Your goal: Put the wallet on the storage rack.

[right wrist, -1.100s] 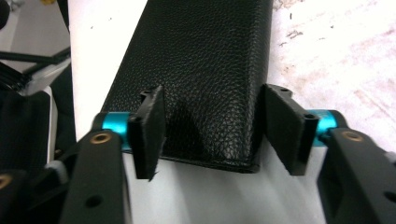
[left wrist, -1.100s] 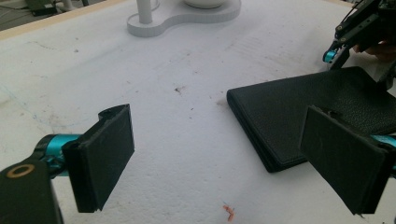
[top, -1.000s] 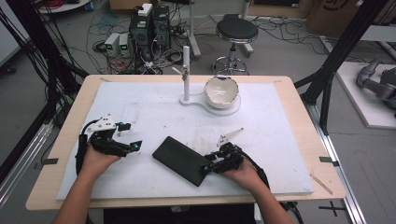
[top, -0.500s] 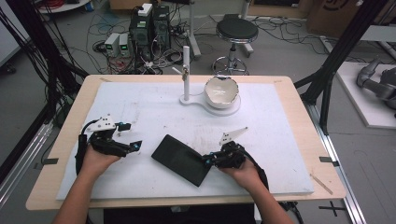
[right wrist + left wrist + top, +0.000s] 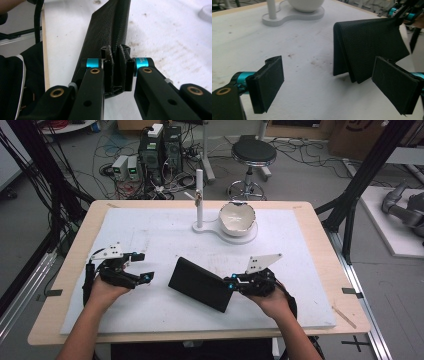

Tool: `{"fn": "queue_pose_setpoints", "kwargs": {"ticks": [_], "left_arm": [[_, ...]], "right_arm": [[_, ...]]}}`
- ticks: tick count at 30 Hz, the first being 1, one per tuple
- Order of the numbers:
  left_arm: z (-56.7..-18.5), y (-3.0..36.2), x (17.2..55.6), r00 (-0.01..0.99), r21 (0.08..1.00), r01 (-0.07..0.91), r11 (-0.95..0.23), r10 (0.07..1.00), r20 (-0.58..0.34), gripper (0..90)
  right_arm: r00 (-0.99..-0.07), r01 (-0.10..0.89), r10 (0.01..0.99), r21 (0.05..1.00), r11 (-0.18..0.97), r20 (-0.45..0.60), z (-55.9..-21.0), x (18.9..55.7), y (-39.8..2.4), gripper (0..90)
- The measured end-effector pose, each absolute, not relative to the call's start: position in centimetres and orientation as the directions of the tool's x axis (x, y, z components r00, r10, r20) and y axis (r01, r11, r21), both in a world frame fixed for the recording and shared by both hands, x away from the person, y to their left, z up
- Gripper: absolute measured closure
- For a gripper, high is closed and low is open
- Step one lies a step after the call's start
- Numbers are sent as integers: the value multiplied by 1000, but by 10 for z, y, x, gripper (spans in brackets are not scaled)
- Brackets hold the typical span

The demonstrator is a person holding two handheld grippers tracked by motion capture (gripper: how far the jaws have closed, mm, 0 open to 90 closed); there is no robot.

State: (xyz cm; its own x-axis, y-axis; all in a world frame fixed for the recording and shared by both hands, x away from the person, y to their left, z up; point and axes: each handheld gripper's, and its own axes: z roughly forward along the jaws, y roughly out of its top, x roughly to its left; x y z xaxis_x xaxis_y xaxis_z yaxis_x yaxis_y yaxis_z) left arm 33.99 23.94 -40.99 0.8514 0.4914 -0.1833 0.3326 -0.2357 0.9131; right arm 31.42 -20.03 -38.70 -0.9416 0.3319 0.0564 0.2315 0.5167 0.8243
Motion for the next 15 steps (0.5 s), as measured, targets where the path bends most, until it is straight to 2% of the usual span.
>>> {"fn": "queue_pose_setpoints", "kwargs": {"ticks": [15], "left_arm": [[-417,195,340,925,911,335,-241,269,-269,122]], "right_arm": [[-973,75,225,871,485,-42,-369,301,-191,847]]}}
